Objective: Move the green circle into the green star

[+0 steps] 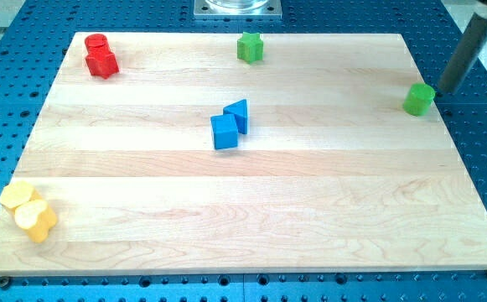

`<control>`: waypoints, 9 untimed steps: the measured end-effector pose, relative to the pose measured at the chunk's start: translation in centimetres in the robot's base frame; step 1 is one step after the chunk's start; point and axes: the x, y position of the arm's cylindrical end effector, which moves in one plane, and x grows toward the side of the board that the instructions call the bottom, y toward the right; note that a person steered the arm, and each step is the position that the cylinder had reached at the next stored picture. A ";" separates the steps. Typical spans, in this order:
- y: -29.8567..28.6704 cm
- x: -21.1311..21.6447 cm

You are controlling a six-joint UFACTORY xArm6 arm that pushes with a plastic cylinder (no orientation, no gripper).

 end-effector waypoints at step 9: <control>-31.7 -4.2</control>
